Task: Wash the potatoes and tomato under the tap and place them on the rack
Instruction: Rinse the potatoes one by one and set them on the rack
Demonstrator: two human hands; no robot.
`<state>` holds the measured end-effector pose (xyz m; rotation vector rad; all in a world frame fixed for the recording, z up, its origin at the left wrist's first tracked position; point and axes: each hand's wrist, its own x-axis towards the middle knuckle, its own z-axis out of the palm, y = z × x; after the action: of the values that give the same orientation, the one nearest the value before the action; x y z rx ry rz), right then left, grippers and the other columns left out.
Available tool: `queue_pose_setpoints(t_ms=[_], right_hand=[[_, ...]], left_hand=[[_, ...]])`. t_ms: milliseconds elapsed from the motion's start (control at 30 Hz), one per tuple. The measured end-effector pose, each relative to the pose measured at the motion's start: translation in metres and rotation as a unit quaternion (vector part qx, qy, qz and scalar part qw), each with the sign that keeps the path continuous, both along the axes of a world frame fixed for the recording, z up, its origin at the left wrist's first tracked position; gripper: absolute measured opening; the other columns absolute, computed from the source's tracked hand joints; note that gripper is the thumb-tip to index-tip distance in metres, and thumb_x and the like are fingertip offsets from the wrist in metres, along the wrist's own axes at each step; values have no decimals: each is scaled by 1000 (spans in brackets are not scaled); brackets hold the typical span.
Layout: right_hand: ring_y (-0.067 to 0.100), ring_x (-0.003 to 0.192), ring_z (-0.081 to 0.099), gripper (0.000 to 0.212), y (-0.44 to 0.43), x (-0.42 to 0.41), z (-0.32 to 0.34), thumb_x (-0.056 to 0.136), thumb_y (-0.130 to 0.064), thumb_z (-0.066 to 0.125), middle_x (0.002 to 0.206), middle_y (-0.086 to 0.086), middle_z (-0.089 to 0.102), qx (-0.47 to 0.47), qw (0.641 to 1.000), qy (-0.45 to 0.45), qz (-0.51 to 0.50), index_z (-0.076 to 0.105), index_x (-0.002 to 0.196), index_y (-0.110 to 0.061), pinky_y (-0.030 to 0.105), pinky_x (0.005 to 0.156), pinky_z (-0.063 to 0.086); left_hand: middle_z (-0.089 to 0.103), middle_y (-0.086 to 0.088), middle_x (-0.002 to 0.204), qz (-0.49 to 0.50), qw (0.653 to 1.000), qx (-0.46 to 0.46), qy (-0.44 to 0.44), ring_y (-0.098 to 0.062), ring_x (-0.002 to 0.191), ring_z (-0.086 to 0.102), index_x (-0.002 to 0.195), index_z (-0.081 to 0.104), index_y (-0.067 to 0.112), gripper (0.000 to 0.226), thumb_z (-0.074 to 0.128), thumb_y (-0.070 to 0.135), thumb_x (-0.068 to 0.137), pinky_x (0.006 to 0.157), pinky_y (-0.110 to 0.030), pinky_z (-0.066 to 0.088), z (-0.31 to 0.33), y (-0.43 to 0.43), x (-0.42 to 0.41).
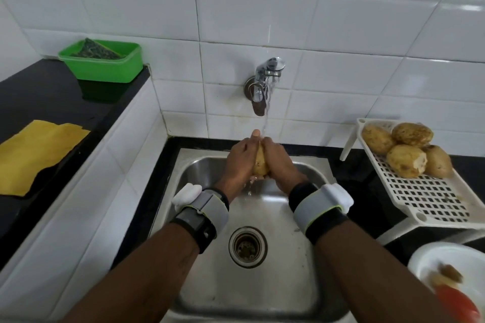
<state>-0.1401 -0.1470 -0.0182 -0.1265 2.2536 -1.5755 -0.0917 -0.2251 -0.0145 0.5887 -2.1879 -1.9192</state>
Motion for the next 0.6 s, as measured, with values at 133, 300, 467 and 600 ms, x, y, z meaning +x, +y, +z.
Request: queue_pose_setpoints(t_ms=[133, 300, 467, 600], right_hand=[[1, 86, 60, 50, 0, 34, -4, 104, -48, 23, 98, -2, 64, -16, 994, 111, -5, 60, 107, -15, 10, 69, 46], [5, 85, 57, 32, 8, 38, -9, 104, -37, 39, 93, -11, 60, 11, 974, 225, -11, 57, 115, -12, 6, 71, 41], [11, 117, 54, 36, 11, 40, -18, 101, -27, 51, 129, -1, 58, 5, 956, 291, 23, 49, 136, -19, 27, 102, 44], [2, 133, 38, 38, 22, 49, -19, 104, -19, 42, 142, -6, 47, 11, 937, 328, 121, 46, 142, -16, 17, 111, 31]], left_hand=[[67, 3, 84, 20, 1000, 3, -4, -9, 79, 63, 90, 65, 18, 42, 40, 51, 100, 62, -22, 48, -1, -8, -4], [66, -9, 103, 92, 992, 80, -40, -19, 86, 64, 114, 58, 8, 50, 41, 52, 98, 67, -31, 56, -11, -3, -5], [72, -11, 99, 64, 952, 281, -103, -21, 86, 66, 110, 64, 8, 55, 32, 52, 101, 65, -32, 51, -5, 6, 6], [74, -5, 85, 38, 908, 411, -77, -15, 83, 69, 104, 69, 9, 49, 39, 47, 101, 76, -31, 52, 0, -8, 11]])
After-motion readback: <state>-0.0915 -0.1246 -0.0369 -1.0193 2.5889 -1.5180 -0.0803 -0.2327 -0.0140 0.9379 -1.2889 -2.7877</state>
